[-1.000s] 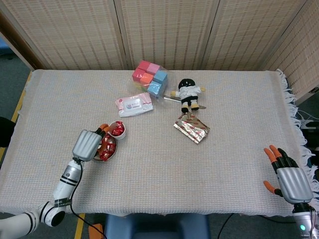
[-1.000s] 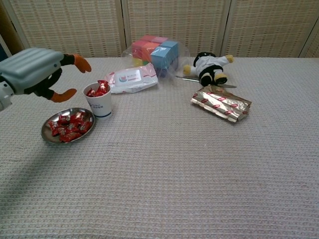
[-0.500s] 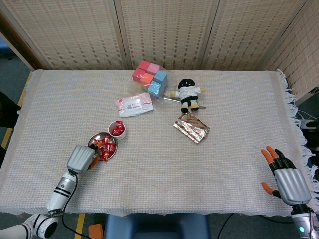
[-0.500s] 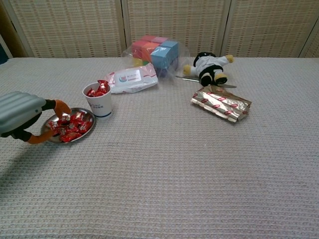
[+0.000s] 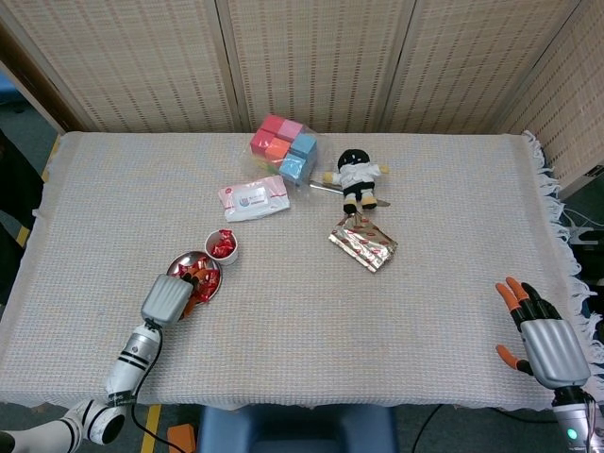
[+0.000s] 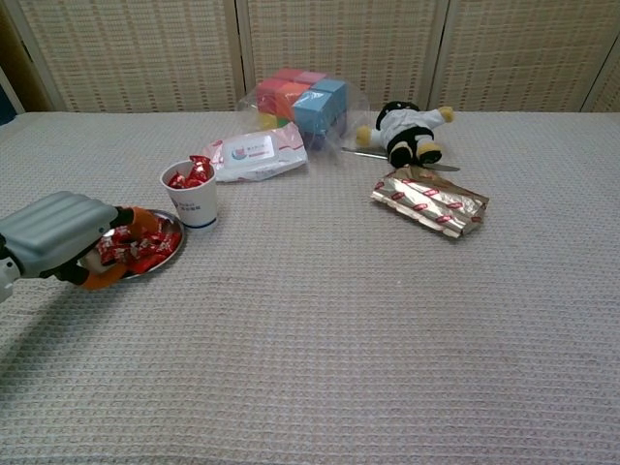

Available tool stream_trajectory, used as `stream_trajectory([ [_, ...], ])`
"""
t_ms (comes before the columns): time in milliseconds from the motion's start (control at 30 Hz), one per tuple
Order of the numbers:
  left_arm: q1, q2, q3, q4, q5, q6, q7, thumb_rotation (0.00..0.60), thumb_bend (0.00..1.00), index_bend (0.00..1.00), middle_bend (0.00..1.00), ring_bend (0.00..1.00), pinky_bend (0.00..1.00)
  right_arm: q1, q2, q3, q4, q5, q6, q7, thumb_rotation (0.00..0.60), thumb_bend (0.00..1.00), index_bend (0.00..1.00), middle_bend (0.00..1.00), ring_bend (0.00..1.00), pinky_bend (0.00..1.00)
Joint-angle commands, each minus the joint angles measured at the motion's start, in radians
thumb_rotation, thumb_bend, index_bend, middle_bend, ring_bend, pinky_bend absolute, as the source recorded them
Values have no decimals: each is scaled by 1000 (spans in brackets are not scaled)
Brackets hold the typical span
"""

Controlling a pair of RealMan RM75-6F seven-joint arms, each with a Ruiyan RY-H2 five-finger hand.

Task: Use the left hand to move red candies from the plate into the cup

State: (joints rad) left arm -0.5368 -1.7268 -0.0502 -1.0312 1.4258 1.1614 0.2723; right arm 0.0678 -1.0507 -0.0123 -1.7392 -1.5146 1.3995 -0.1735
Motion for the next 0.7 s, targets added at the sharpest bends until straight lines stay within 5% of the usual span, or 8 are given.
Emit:
stream_trajectory([
  [33, -3, -2, -3, -3, 4, 2, 0, 600, 415, 226, 292, 760, 1000, 0, 0, 1, 1, 0, 1, 1, 600, 137, 0, 0, 0, 212],
  [500, -25, -10, -15, -3, -21, -61, 68, 600, 416, 267, 281, 760, 1000, 0, -1, 3, 0, 5, -1, -2, 600, 137, 0, 0, 0, 213],
  [700, -28, -12, -24, -5, -33, -67, 79, 600, 414, 342, 387, 763, 1000, 2, -2, 4, 0, 10, -4, -4, 600, 137, 0, 0, 0, 214],
])
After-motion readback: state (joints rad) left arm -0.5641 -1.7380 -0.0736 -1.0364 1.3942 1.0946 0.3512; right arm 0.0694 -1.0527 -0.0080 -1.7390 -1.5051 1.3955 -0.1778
